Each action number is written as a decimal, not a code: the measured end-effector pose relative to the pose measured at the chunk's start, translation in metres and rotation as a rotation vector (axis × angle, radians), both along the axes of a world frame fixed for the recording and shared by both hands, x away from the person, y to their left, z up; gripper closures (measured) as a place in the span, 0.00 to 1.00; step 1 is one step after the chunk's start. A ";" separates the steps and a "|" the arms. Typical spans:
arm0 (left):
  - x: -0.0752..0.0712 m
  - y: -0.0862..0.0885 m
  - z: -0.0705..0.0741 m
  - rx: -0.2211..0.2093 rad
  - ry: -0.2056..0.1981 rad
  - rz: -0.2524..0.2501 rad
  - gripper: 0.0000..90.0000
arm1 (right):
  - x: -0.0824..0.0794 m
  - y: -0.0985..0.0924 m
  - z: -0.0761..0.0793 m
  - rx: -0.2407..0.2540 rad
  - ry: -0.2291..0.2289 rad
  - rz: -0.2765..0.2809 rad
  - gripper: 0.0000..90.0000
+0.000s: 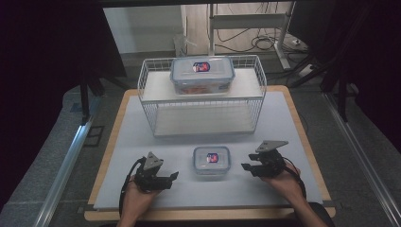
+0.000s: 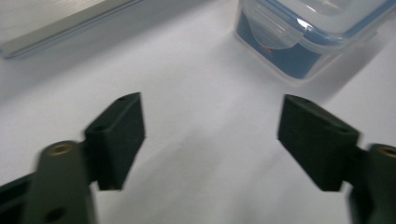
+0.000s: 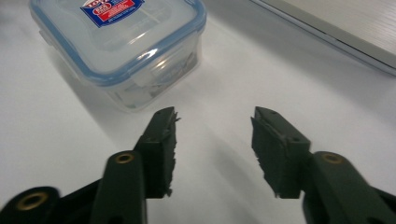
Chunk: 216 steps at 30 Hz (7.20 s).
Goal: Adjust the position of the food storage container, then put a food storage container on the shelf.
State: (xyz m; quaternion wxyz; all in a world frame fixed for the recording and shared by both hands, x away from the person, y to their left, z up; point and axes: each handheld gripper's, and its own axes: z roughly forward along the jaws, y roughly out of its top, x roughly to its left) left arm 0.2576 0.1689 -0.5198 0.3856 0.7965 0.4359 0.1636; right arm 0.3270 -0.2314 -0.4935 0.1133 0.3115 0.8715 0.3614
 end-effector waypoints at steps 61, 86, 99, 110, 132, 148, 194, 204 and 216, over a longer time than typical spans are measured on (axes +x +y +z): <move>0.077 -0.048 -0.007 -0.401 0.390 -0.217 0.40 | 0.042 0.043 -0.015 0.267 0.466 0.064 0.41; 0.064 -0.039 -0.004 -0.482 0.352 -0.177 0.59 | 0.026 0.030 -0.011 0.346 0.378 0.025 0.61; 0.062 -0.036 -0.009 -0.505 0.359 -0.193 0.60 | 0.031 0.027 -0.025 0.419 0.490 0.029 0.52; 0.060 -0.038 -0.007 -0.518 0.366 -0.172 0.60 | 0.030 0.025 -0.022 0.461 0.518 -0.018 0.61; 0.083 -0.022 0.128 -0.510 0.104 -0.179 0.61 | 0.048 0.037 0.099 0.540 0.269 0.029 0.62; 0.148 -0.011 0.254 -0.492 -0.027 -0.153 0.59 | 0.110 0.053 0.224 0.596 0.118 0.026 0.61; 0.203 -0.006 0.251 -0.484 -0.032 -0.053 0.32 | 0.177 0.068 0.233 0.518 -0.001 -0.094 0.52; 0.169 -0.005 0.238 -0.414 -0.152 -0.116 0.26 | 0.139 0.058 0.218 0.441 -0.121 -0.009 0.68; 0.137 0.006 0.216 -0.381 -0.220 -0.119 0.24 | 0.130 0.086 0.202 0.378 -0.144 0.063 0.92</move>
